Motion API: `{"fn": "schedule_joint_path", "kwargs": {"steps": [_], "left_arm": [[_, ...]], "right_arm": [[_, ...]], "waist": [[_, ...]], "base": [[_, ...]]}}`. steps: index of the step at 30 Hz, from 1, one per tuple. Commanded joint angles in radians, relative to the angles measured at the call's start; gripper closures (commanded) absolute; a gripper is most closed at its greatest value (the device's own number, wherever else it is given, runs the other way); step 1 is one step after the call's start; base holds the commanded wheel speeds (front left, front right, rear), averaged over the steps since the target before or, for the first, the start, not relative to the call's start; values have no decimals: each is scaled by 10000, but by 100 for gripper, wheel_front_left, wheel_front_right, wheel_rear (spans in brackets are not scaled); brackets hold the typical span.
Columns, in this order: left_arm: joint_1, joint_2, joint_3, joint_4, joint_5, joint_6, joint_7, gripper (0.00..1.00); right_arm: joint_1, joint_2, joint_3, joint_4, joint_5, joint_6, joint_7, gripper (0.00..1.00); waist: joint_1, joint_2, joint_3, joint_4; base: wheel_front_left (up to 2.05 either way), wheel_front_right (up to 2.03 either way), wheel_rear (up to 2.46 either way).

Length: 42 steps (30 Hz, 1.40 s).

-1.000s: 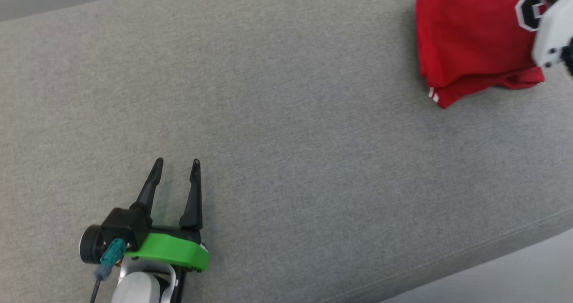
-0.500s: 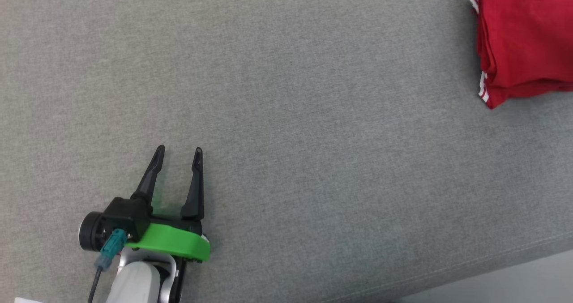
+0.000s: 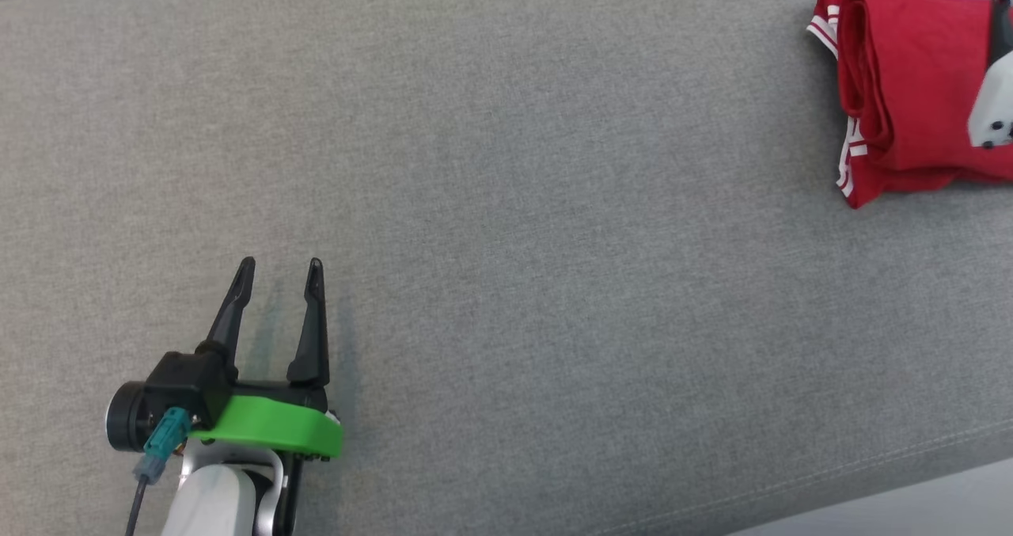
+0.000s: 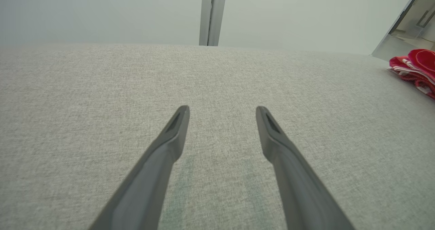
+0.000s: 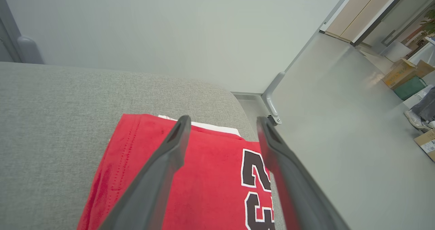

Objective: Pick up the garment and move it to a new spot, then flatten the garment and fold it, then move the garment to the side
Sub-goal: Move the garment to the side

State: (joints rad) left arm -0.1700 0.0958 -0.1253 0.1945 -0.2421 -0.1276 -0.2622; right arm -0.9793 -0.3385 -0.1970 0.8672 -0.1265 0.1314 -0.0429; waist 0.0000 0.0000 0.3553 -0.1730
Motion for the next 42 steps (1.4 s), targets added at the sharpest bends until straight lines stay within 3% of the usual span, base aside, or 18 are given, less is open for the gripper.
{"fn": "schedule_joint_path", "kwargs": {"steps": [1,11,22,29,32,42], "left_arm": [[157,69,102,-20,14,-56,-32,0],[525,-48,855,378,-277,-47,-32,0],[1631,-345,1190,793,-347,-46,-31,0],[2330,-423,1051,770,-382,-9,-31,0],[2541,-431,998,673,-430,73,-31,0],[2964,-441,730,265,-881,670,-32,0]], "right_arm": [[-15,110,160,70,127,-17,-179,0],[1095,1317,1249,-65,1221,-17,-1763,0],[4404,2493,1381,-1640,2061,-17,-2221,0],[6948,2842,878,-3777,1954,-17,-2225,0],[7925,2871,1289,-4473,2695,-15,-2227,0],[9107,2858,1859,-5480,2855,-17,-2230,0]], "waist": [[0,0,-417,-2],[0,0,-1966,332],[0,0,-3260,880],[0,0,-3541,1103],[0,0,-3539,1160],[0,0,-3419,1168]], "base": [[0,0,0],[0,0,0],[0,0,0],[0,0,0],[0,0,0],[0,0,0]]}}
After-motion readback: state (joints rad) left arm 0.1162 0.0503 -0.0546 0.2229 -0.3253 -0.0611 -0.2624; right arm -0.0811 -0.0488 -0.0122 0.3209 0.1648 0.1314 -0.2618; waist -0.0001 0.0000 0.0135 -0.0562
